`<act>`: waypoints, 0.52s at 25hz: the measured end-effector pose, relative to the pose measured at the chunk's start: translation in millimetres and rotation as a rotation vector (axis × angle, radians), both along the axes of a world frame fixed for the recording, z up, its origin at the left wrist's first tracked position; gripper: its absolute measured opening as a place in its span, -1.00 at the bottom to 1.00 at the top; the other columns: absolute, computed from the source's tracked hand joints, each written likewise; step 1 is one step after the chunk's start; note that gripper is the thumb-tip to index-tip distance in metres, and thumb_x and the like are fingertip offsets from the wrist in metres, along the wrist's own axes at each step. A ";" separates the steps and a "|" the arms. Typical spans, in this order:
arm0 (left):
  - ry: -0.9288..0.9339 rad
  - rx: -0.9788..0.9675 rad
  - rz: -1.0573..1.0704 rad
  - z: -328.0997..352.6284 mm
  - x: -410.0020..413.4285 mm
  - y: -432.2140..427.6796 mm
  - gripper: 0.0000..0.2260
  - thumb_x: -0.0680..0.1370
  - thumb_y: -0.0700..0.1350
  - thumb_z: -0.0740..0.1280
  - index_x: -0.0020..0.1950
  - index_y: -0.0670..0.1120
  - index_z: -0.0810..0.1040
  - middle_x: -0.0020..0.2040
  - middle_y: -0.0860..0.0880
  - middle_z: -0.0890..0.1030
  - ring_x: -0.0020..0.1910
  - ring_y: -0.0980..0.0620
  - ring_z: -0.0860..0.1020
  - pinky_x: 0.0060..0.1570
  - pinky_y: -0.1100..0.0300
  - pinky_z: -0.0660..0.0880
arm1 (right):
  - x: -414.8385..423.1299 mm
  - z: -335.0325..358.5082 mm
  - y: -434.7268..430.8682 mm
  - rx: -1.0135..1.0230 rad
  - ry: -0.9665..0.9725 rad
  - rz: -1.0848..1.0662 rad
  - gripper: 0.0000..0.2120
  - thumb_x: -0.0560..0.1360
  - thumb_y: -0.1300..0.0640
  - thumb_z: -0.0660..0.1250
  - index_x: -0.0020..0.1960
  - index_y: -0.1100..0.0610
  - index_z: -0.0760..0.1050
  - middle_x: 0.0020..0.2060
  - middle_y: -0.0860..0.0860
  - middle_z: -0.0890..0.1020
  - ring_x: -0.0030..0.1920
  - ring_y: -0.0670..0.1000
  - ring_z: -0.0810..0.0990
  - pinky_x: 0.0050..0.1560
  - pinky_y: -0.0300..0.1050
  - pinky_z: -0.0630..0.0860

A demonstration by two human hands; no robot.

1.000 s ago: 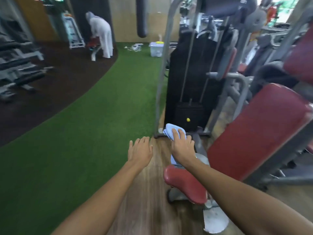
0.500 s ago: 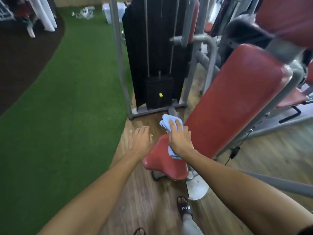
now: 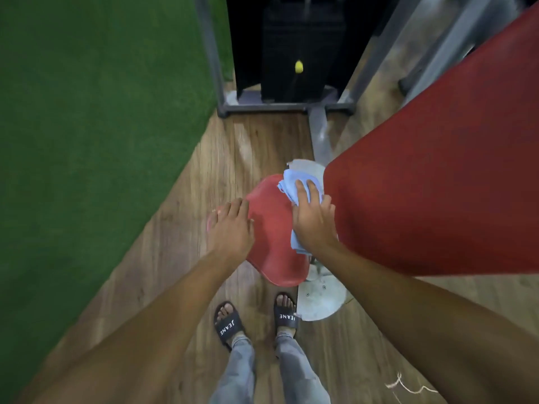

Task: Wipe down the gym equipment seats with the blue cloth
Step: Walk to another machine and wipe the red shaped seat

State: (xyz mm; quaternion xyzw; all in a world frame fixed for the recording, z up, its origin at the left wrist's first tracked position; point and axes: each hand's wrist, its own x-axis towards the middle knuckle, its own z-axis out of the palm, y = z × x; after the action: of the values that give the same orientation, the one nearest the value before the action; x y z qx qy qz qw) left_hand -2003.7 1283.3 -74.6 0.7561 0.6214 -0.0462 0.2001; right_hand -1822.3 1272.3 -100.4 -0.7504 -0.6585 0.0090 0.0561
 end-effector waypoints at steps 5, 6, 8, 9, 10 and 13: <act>0.039 -0.067 0.038 -107.5 13.8 16.0 -0.52 0.66 -0.02 0.04 0.57 -0.09 0.09 0.58 -0.07 0.11 0.55 -0.08 0.06 0.51 -0.10 0.03 | 17.9 -113.6 30.5 0.018 0.077 0.035 -0.51 0.45 0.17 0.03 0.31 0.11 0.49 0.26 0.12 0.55 -0.18 0.22 0.55 -0.22 0.03 0.52; 0.047 -0.054 0.040 -122.0 15.4 21.6 -0.52 0.66 -0.02 0.03 0.57 -0.09 0.07 0.58 -0.07 0.08 0.56 -0.07 0.04 0.52 -0.09 0.00 | 19.8 -130.5 37.4 0.018 0.113 0.041 -0.51 0.46 0.18 0.04 0.33 0.10 0.47 0.29 0.13 0.53 -0.14 0.24 0.54 -0.17 0.07 0.52; 0.054 -0.005 0.047 -142.5 15.8 31.8 -0.51 0.67 -0.02 0.01 0.58 -0.09 0.03 0.59 -0.06 0.04 0.57 -0.07 -0.01 0.53 -0.07 -0.04 | 19.0 -152.7 50.5 0.037 0.183 0.015 -0.54 0.46 0.25 0.14 0.35 0.11 0.45 0.32 0.15 0.49 -0.10 0.27 0.53 -0.10 0.15 0.51; 0.065 0.009 0.045 -151.7 16.2 36.8 -0.51 0.67 -0.01 0.00 0.58 -0.09 0.01 0.59 -0.06 0.03 0.57 -0.07 -0.02 0.53 -0.07 -0.06 | 17.4 -162.9 56.8 0.066 0.203 0.001 -0.54 0.44 0.27 0.18 0.33 0.12 0.46 0.30 0.16 0.51 -0.11 0.28 0.54 -0.10 0.16 0.51; 0.080 0.012 0.040 -160.0 16.3 40.7 -0.51 0.67 0.00 -0.01 0.58 -0.08 0.01 0.59 -0.06 0.02 0.57 -0.07 -0.02 0.53 -0.08 -0.07 | 15.6 -170.5 61.7 0.105 0.191 -0.004 -0.54 0.42 0.27 0.18 0.30 0.12 0.48 0.26 0.16 0.54 -0.13 0.27 0.56 -0.14 0.13 0.52; 0.138 -0.002 -0.005 -177.6 16.5 46.4 -0.51 0.66 0.06 -0.09 0.58 -0.05 0.00 0.59 -0.04 0.03 0.57 -0.07 -0.02 0.52 -0.09 -0.09 | 17.4 -182.5 71.6 0.115 0.048 0.030 -0.54 0.41 0.20 0.11 0.27 0.05 0.51 0.22 0.08 0.58 -0.21 0.17 0.55 -0.25 -0.04 0.48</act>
State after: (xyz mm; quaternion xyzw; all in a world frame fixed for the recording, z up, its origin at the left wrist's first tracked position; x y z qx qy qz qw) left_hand -1987.3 1329.7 -252.3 0.7526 0.6316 -0.0995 0.1573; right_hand -1804.9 1343.9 -282.9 -0.7354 -0.6677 -0.0102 0.1149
